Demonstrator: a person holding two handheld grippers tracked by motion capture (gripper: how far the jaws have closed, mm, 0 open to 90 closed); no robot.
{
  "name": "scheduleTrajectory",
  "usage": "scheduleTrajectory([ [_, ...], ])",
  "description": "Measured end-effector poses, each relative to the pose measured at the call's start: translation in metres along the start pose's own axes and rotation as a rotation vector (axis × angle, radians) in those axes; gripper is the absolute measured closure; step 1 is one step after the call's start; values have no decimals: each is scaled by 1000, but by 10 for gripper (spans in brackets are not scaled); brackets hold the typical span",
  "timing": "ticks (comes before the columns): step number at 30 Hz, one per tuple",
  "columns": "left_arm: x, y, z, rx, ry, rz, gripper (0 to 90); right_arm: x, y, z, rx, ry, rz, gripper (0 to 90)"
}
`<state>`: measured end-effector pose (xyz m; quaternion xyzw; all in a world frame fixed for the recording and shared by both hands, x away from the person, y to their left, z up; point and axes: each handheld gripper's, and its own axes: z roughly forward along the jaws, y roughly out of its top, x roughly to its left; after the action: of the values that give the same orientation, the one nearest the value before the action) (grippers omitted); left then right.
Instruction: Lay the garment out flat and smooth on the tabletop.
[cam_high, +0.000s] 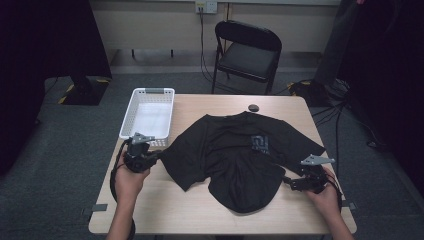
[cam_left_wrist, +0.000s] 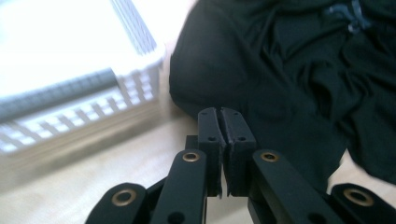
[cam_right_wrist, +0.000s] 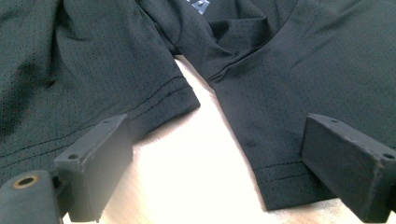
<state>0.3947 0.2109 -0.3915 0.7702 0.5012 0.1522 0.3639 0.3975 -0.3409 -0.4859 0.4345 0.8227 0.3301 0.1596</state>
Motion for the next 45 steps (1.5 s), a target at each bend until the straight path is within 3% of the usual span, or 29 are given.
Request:
scheduleTrajectory([
  [2, 4, 11, -4, -8, 25, 6, 875, 0, 0, 0, 0, 0, 0, 76],
  [9, 21, 25, -11, -22, 63, 5, 875, 0, 0, 0, 0, 0, 0, 76],
  [13, 27, 29, -8, -3, 86, 18, 875, 0, 0, 0, 0, 1, 0, 76],
  [18, 39, 34, -3, -20, 94, 11, 875, 0, 0, 0, -1, 1, 0, 76],
  [23, 33, 42, -5, -38, 60, 17, 874, 0, 0, 0, -1, 1, 0, 76],
  [27, 16, 51, -13, -65, 37, 73, 874, 0, 1, 1, -1, 1, 0, 76],
  [28, 10, 56, -17, -73, 49, 93, 873, 0, 1, 1, -1, 0, 0, 76],
  [31, 10, 59, -22, -89, 43, 88, 873, 0, 1, 1, -1, 1, 0, 76],
  [35, 17, 64, -32, -117, 71, 94, 873, 0, 1, 1, -1, 1, 0, 76],
  [40, 37, 55, -25, -60, 111, 60, 873, 0, 1, 1, 0, 0, 0, 76],
  [42, 53, 44, -14, -52, 121, 5, 873, 0, 1, 1, 0, 0, 0, 76],
  [44, 57, 40, -10, -50, 126, -13, 874, 0, 1, 1, 0, 0, 0, 76],
  [45, 66, 33, -3, -48, 129, -51, 874, 0, 1, 1, 0, -1, 0, 76],
])
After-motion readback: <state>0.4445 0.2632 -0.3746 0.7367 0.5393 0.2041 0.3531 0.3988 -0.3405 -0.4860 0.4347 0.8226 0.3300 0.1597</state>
